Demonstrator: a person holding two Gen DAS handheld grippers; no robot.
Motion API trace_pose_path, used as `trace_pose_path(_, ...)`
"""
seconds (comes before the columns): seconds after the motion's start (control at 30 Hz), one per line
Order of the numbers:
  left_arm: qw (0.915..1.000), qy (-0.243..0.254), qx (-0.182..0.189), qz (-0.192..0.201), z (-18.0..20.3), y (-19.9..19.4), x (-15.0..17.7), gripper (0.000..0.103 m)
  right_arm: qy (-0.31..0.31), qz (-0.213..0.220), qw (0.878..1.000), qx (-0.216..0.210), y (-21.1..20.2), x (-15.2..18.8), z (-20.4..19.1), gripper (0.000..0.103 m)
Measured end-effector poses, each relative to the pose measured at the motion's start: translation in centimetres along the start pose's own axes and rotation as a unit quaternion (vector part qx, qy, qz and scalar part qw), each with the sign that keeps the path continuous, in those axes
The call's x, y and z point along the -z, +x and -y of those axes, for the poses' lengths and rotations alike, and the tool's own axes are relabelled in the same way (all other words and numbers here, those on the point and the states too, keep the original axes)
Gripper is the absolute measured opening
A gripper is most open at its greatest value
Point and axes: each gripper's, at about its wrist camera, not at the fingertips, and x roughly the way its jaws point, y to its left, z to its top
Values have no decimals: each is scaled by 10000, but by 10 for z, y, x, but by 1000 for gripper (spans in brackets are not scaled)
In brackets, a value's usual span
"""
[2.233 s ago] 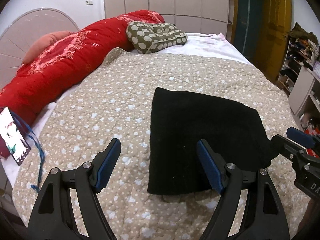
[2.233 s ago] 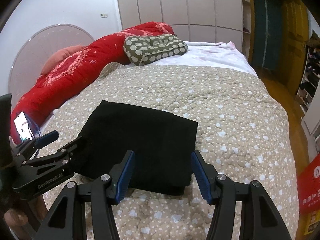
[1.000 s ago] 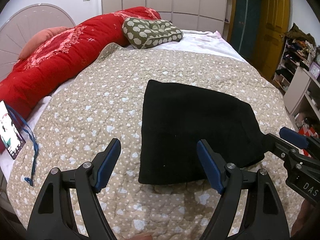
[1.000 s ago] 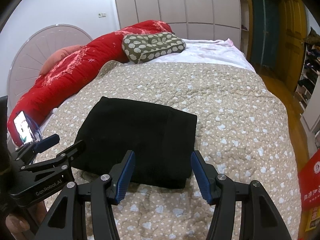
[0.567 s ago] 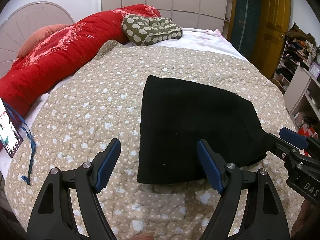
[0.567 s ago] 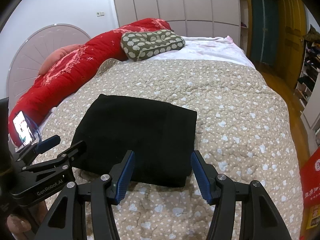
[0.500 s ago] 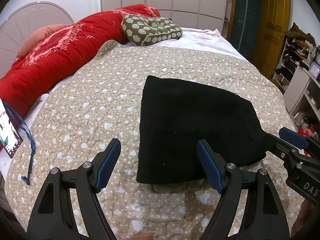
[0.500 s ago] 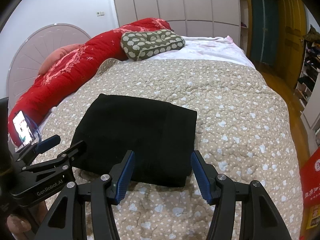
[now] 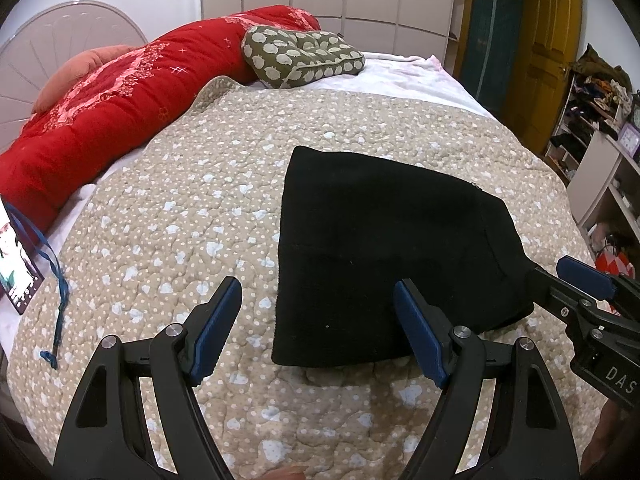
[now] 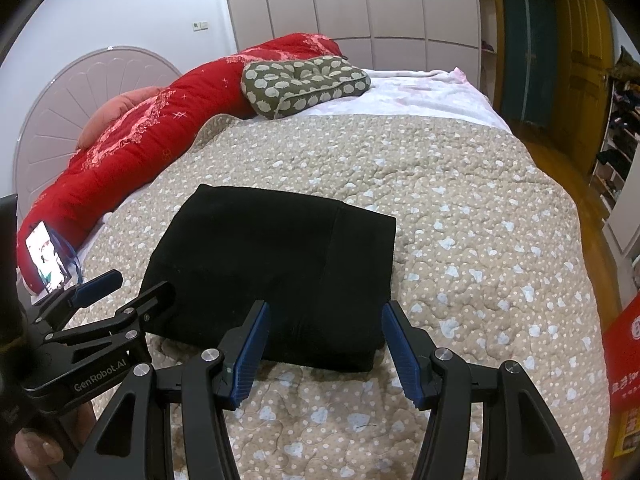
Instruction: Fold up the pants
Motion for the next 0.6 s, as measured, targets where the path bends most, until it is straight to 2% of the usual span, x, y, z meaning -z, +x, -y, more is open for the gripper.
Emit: trace_pose_path(0.6,10000,28,44,-81,2,6,2,79,-71,-105,9999,-14,6,0,-2,56)
